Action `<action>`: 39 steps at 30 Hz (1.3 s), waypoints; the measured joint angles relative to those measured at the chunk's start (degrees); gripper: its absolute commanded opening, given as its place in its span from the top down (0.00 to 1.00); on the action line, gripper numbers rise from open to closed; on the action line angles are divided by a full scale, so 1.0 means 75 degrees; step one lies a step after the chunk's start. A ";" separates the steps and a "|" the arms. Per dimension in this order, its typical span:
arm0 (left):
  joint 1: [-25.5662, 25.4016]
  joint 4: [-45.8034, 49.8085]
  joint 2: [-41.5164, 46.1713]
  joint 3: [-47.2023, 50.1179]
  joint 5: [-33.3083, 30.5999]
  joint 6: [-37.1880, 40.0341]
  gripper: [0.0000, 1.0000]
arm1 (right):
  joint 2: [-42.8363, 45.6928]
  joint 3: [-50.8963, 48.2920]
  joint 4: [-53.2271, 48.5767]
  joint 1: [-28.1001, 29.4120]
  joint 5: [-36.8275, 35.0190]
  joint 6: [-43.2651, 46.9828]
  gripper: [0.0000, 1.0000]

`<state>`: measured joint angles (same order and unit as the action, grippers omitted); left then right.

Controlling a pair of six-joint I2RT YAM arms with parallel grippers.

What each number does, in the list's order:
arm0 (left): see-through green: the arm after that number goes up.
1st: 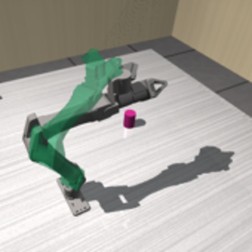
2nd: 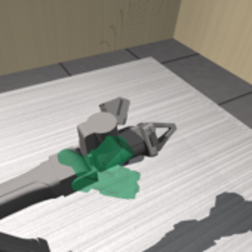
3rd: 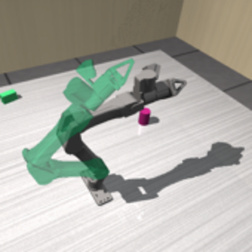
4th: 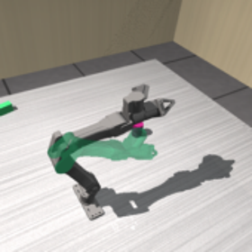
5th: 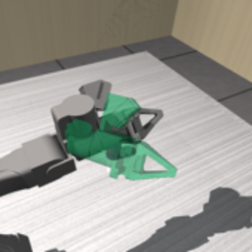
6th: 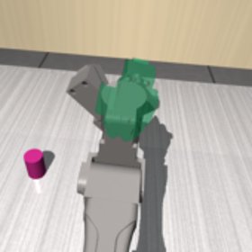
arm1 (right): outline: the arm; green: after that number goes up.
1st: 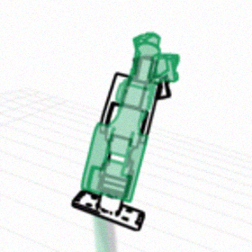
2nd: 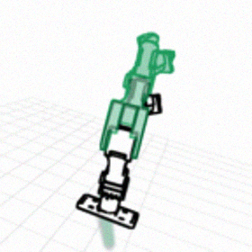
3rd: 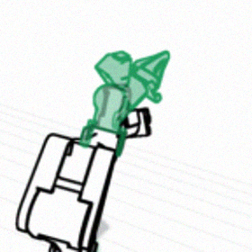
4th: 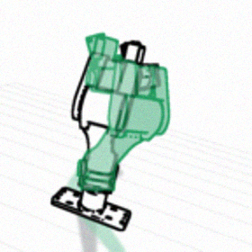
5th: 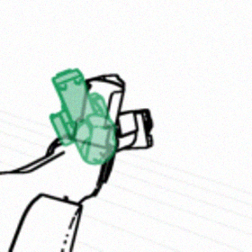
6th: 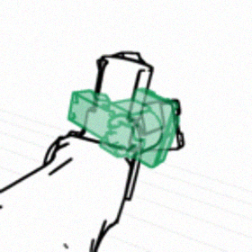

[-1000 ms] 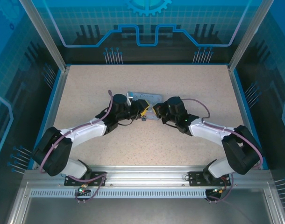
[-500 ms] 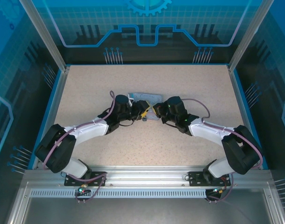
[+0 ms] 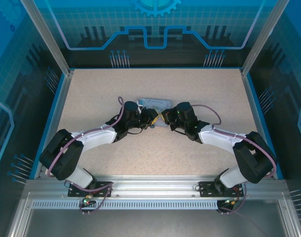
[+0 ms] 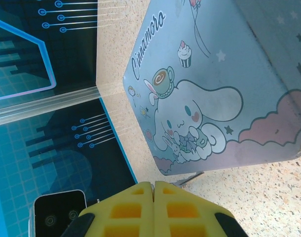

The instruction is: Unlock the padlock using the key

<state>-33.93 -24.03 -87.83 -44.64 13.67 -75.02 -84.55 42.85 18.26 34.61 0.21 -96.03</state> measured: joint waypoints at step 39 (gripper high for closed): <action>0.0000 0.0160 0.0044 -0.0041 -0.0455 0.0414 0.70 | 0.0073 -0.0050 0.0085 -0.0015 0.0029 -0.0052 1.00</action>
<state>-33.93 -22.83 -87.50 -44.95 10.26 -71.92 -84.01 42.48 18.90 34.50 0.43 -96.42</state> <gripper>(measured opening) 0.280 0.051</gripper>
